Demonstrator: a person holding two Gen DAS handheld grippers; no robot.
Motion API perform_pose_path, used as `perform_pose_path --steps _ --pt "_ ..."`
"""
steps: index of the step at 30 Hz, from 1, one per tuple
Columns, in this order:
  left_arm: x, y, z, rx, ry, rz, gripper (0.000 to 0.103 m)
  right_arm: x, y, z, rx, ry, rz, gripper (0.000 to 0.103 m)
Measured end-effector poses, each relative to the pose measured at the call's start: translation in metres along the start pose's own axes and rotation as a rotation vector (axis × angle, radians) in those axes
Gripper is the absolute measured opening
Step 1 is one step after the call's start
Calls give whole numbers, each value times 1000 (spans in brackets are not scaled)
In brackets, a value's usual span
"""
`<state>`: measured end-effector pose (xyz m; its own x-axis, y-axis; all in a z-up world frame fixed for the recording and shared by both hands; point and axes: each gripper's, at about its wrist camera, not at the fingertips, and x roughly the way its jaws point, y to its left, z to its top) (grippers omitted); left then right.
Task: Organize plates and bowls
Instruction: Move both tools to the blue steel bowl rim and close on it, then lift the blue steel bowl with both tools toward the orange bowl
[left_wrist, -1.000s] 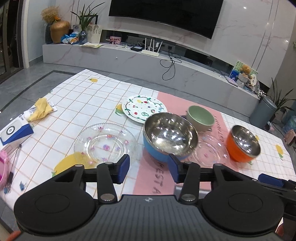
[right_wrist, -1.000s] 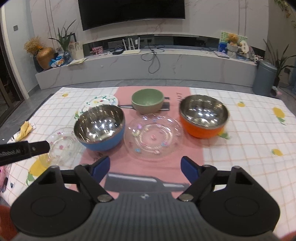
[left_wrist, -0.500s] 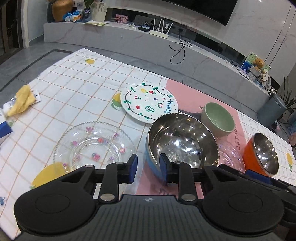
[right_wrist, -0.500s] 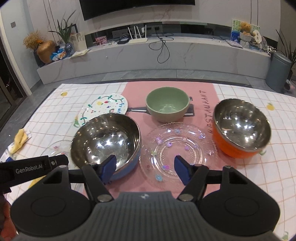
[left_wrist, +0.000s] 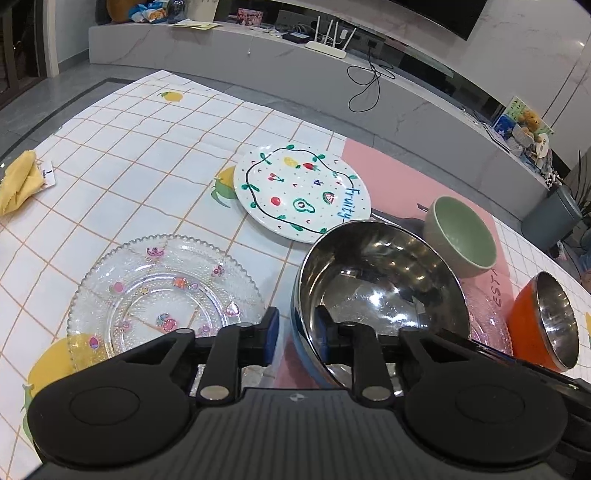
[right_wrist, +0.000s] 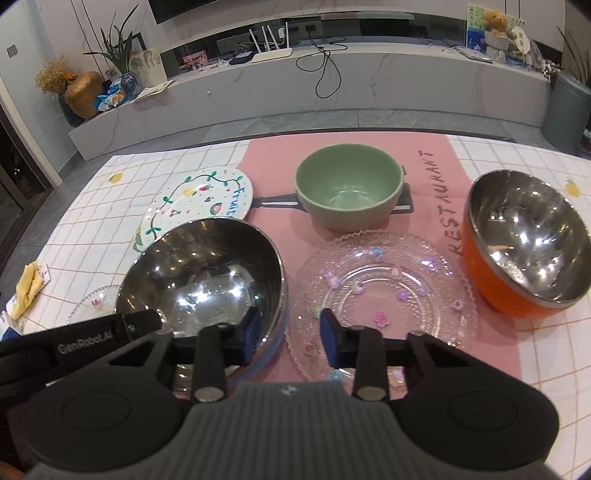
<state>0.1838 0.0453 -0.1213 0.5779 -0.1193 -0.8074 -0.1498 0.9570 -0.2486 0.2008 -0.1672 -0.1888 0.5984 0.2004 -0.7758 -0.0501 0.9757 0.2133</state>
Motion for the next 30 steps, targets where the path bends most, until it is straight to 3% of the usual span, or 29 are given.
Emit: perform_pose_path --steps 2,5,11,18,30 --pt "2 0 3 -10 2 -18 15 0 1 0 0 -3 12 22" --pt "2 -3 3 -1 5 -7 13 -1 4 0 -5 -3 31 13" --pt "-7 -7 2 9 4 18 11 -6 4 0 -1 4 32 12" --pt "-46 -12 -9 24 -18 25 11 -37 5 -8 -11 -16 44 11" --pt "-93 -4 -55 51 40 32 11 -98 -2 -59 14 39 85 11"
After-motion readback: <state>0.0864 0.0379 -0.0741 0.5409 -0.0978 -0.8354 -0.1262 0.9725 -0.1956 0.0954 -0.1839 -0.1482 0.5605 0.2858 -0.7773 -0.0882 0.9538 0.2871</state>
